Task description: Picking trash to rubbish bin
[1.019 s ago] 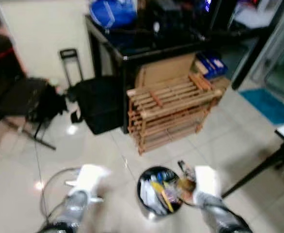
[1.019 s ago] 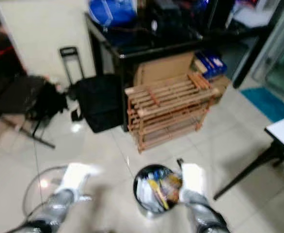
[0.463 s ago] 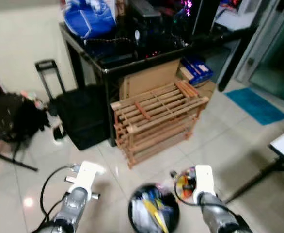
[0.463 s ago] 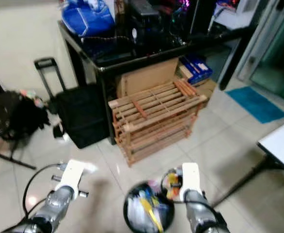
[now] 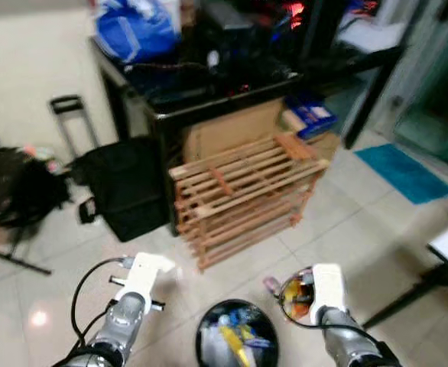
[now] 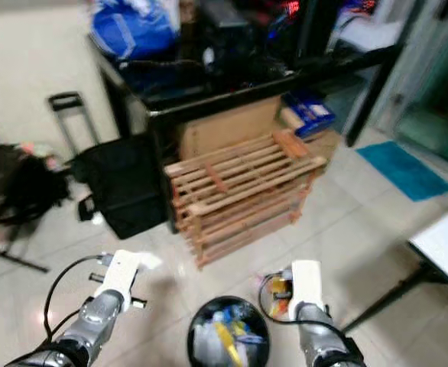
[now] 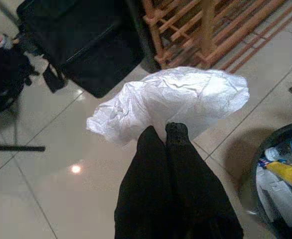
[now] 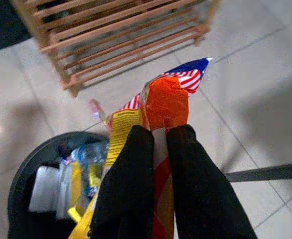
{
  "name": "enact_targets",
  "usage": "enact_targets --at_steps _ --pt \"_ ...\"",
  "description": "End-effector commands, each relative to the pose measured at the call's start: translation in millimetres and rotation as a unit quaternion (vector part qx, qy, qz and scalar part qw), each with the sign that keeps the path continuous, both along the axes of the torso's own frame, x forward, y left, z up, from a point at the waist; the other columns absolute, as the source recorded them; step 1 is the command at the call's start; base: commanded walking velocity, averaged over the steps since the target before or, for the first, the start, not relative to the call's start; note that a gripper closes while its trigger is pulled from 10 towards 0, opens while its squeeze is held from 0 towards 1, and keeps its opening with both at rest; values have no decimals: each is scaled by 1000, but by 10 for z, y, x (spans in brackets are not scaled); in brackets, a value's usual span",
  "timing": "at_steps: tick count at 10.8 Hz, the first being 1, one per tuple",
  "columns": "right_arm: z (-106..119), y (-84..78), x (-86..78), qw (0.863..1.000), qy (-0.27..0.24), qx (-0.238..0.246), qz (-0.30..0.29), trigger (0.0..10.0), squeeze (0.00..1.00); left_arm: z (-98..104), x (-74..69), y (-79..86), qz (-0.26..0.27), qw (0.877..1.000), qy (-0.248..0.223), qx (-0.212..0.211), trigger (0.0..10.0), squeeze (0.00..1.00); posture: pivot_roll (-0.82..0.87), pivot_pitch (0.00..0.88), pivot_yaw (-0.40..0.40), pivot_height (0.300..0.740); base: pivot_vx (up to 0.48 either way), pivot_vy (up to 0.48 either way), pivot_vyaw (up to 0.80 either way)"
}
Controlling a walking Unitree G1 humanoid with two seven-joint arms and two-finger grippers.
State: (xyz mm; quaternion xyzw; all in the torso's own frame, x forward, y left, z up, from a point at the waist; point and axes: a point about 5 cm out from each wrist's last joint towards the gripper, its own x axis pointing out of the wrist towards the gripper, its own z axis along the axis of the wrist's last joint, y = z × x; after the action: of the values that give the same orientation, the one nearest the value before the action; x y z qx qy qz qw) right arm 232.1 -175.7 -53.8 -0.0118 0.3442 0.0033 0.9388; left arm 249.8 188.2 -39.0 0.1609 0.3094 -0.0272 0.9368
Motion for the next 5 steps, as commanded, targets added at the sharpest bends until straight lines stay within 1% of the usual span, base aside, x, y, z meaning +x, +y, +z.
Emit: enact_targets --at_steps 1,2,4,5 --pt "-20 -76 -35 1000 11 -11 -3 10000 0 -16 -11 -45 1 1000 3 -7 10000 0 16 10 -43 740 0 0 0" --pt "-79 -102 -122 999 33 -21 0 10000 0 -19 -15 -46 2 1000 4 -7 10000 0 15 13 -44 740 0 0 0" --pt "-209 -151 -346 996 80 -30 8 10000 0 -19 -14 -46 3 1000 3 -8 10000 0 15 11 -44 740 0 0 0" --pt "-235 -155 -392 995 92 -31 11 10000 0 -19 -14 -47 2 1000 4 -9 10000 0 15 11 -44 740 0 0 0"
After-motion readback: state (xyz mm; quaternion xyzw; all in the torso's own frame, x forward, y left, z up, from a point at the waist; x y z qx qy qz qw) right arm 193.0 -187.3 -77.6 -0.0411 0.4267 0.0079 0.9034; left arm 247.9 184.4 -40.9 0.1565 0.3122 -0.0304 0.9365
